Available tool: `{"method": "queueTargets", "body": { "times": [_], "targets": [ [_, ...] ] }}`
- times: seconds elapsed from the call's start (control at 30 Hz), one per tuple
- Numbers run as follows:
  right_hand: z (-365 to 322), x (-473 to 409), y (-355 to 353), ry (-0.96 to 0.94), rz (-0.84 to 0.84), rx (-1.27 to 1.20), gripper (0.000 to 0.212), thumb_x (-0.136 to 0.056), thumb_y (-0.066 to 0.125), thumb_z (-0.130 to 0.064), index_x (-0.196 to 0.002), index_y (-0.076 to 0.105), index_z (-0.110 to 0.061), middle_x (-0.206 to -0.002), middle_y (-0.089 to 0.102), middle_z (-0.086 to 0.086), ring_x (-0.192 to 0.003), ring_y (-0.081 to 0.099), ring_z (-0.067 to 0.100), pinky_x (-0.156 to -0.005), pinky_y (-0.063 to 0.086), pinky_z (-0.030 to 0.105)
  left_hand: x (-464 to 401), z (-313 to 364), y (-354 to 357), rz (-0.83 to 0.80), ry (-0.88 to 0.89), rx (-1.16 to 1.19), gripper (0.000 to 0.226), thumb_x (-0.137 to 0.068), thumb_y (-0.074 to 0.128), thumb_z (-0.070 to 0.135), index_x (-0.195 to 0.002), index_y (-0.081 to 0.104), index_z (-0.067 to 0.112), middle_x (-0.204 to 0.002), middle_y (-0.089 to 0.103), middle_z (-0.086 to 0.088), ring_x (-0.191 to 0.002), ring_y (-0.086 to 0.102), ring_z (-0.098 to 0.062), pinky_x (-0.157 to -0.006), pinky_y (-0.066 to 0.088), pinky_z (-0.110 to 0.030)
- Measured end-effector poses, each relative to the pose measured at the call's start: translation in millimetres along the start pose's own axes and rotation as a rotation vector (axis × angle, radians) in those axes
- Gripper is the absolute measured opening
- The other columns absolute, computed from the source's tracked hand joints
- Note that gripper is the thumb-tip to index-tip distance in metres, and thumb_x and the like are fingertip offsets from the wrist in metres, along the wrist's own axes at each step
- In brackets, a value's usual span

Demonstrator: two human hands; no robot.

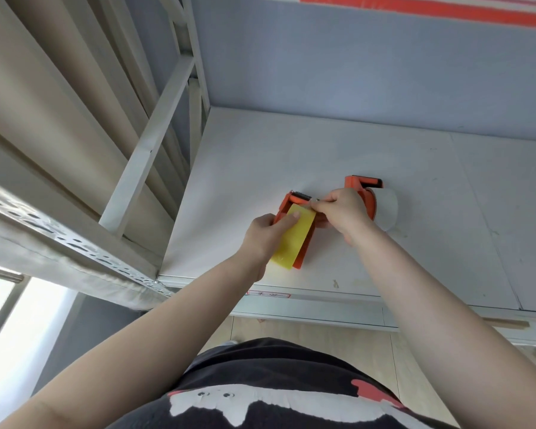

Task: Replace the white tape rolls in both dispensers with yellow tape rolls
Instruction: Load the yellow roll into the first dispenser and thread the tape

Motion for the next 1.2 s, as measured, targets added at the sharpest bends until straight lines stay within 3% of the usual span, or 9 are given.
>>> {"method": "queueTargets", "body": {
  "times": [0.27,0.4,0.6,0.73,0.83,0.9,1.0,1.1,1.2],
  "targets": [
    [22.1,4.0,2.2,0.086,-0.041,-0.004,0.01,-0.074,0.069,-0.01,-0.072,0.068,0.0,-0.085,0.071,0.026,-0.076,0.071,0.038,-0.072,0.06,0.052,6.7,-4.7,-10.4,-0.019,0.072,-0.118,0.059,-0.067,0.07,0.048,-0.098,0.062,-0.002,-0.086,0.063,-0.011,-0.075,0.058,-0.023,-0.065,0.044,-0.031],
    [17.8,5.5,-2.4,0.042,0.007,0.064,0.017,-0.085,0.059,-0.002,-0.068,0.06,-0.003,-0.071,0.067,0.016,-0.056,0.067,0.02,-0.046,0.054,0.024,6.9,-3.7,-19.2,-0.039,0.106,-0.204,0.063,-0.068,0.067,0.052,-0.097,0.061,-0.004,-0.085,0.062,-0.013,-0.075,0.055,-0.022,-0.066,0.041,-0.032],
    [7.1,-7.9,-4.2,-0.055,0.071,0.238,0.018,-0.081,0.056,-0.006,-0.076,0.066,0.008,-0.078,0.071,0.027,-0.073,0.071,0.039,-0.073,0.059,0.052,7.4,0.5,-23.6,-0.095,0.148,-0.346,0.067,-0.071,0.058,0.062,-0.092,0.063,-0.001,-0.079,0.058,-0.012,-0.071,0.052,-0.022,-0.067,0.038,-0.035],
    [-2.2,-18.6,-9.2,-0.089,0.073,0.234,0.021,-0.084,0.06,-0.01,-0.08,0.066,0.009,-0.077,0.07,0.024,-0.077,0.07,0.039,-0.077,0.057,0.05,10.7,-2.7,-29.3,-0.143,0.091,-0.319,0.054,-0.075,0.055,0.053,-0.093,0.067,0.004,-0.085,0.063,-0.011,-0.077,0.057,-0.023,-0.073,0.041,-0.036],
    [-11.1,-20.5,-3.8,-0.138,0.037,0.209,0.021,-0.086,0.057,-0.012,-0.069,0.065,-0.002,-0.064,0.065,0.008,-0.068,0.064,0.026,-0.078,0.057,0.045,12.5,-5.0,-30.5,-0.147,0.105,-0.323,0.071,-0.069,0.059,0.064,-0.095,0.064,-0.002,-0.082,0.059,-0.012,-0.074,0.054,-0.022,-0.071,0.038,-0.036],
    [-17.2,-17.8,0.5,-0.132,-0.013,0.16,0.021,-0.087,0.053,-0.015,-0.068,0.06,-0.011,-0.066,0.066,0.005,-0.066,0.063,0.021,-0.068,0.052,0.035,14.2,-4.3,-30.6,-0.115,0.131,-0.348,0.081,-0.063,0.061,0.069,-0.092,0.061,-0.006,-0.076,0.055,-0.012,-0.069,0.051,-0.021,-0.066,0.036,-0.035],
    [-19.3,-12.8,4.5,-0.098,-0.131,0.14,0.017,-0.088,0.057,-0.027,-0.084,0.062,-0.011,-0.074,0.069,0.004,-0.066,0.064,0.017,-0.057,0.046,0.024,15.6,-2.5,-32.0,-0.069,0.162,-0.385,0.082,-0.061,0.059,0.073,-0.086,0.06,-0.005,-0.072,0.055,-0.012,-0.065,0.051,-0.021,-0.063,0.037,-0.034],
    [-22.3,-7.7,6.0,-0.128,-0.198,0.125,0.032,-0.086,0.067,-0.035,-0.095,0.067,-0.005,-0.08,0.071,0.006,-0.069,0.067,0.015,-0.06,0.053,0.022,17.0,-2.1,-35.8,-0.039,0.183,-0.41,0.081,-0.063,0.057,0.075,-0.084,0.062,-0.003,-0.074,0.06,-0.021,-0.065,0.054,-0.022,-0.062,0.04,-0.035],
    [-25.7,-4.8,7.4,-0.074,-0.229,0.043,0.043,-0.094,0.052,-0.04,-0.099,0.067,0.0,-0.085,0.069,0.014,-0.073,0.067,0.02,-0.065,0.057,0.026,17.6,-1.5,-39.5,-0.01,0.185,-0.431,0.075,-0.069,0.055,0.072,-0.086,0.065,0.0,-0.087,0.066,-0.026,-0.07,0.061,-0.03,-0.064,0.044,-0.037]
  ]
}}
Point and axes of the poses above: each hand's wrist, its own x-axis away from the middle knuckle, its own y-axis out of the palm, z = x × y, the point moved 4 cm from there along -x, towards the middle knuckle
